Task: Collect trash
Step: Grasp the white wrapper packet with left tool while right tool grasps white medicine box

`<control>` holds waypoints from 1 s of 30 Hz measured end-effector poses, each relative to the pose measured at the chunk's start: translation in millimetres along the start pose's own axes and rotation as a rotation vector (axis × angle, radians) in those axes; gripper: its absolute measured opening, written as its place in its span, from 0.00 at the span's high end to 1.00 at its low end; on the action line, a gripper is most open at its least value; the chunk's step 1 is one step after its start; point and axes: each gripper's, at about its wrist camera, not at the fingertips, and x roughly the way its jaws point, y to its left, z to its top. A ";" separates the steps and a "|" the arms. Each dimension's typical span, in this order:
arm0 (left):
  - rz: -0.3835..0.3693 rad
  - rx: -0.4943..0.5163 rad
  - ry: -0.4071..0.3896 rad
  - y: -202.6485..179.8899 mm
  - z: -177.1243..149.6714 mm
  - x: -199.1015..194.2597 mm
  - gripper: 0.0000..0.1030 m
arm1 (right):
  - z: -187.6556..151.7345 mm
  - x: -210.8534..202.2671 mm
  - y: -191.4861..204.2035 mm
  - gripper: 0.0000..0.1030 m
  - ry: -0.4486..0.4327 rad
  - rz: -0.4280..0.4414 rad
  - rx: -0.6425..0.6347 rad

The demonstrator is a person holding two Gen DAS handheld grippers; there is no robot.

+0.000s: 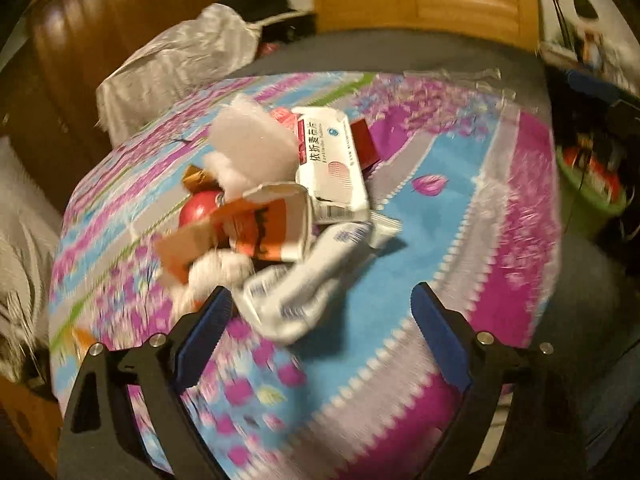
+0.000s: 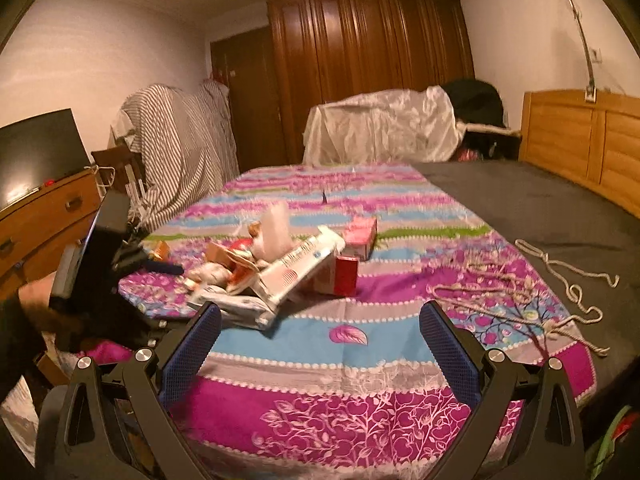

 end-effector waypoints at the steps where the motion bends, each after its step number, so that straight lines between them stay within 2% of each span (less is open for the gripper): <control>1: -0.003 0.018 0.025 3.5 4.7 11.7 0.15 | -0.8 5.9 -2.0 0.04 0.007 0.000 0.005; 5: -0.039 0.068 0.097 8.6 14.0 40.4 0.16 | -3.2 28.1 -14.7 0.04 0.034 0.004 0.018; 7: -0.078 0.081 0.132 5.3 15.9 51.9 0.21 | -4.2 38.8 -18.5 0.04 0.050 0.006 0.023; 11: -0.129 0.054 0.167 -1.0 15.6 68.6 0.39 | -6.8 57.1 -24.2 0.04 0.088 0.019 0.045; 13: -0.111 0.016 0.148 -0.8 15.1 68.2 0.53 | -7.7 62.8 -26.4 0.04 0.098 0.027 0.054; 15: -0.126 -0.040 0.132 3.7 13.9 61.6 0.69 | -7.2 70.0 -27.6 0.04 0.109 0.043 0.065; 18: -0.140 -0.111 0.099 8.0 -1.5 34.9 0.75 | -5.8 80.3 -27.8 0.04 0.125 0.081 0.086; 25: -0.156 -0.233 0.092 11.4 -69.4 -14.1 0.75 | -5.1 106.3 -2.0 0.04 0.160 0.192 0.050; 28: -0.126 -0.278 0.093 21.2 -87.6 -23.5 0.69 | -3.1 112.7 12.1 0.04 0.169 0.227 0.035; 29: -0.106 -0.276 0.100 22.7 -91.8 -26.7 0.63 | -2.5 113.9 15.6 0.04 0.173 0.239 0.031; 30: -0.091 -0.267 0.106 26.6 -93.5 -28.5 0.50 | -1.8 115.9 20.5 0.04 0.180 0.254 0.017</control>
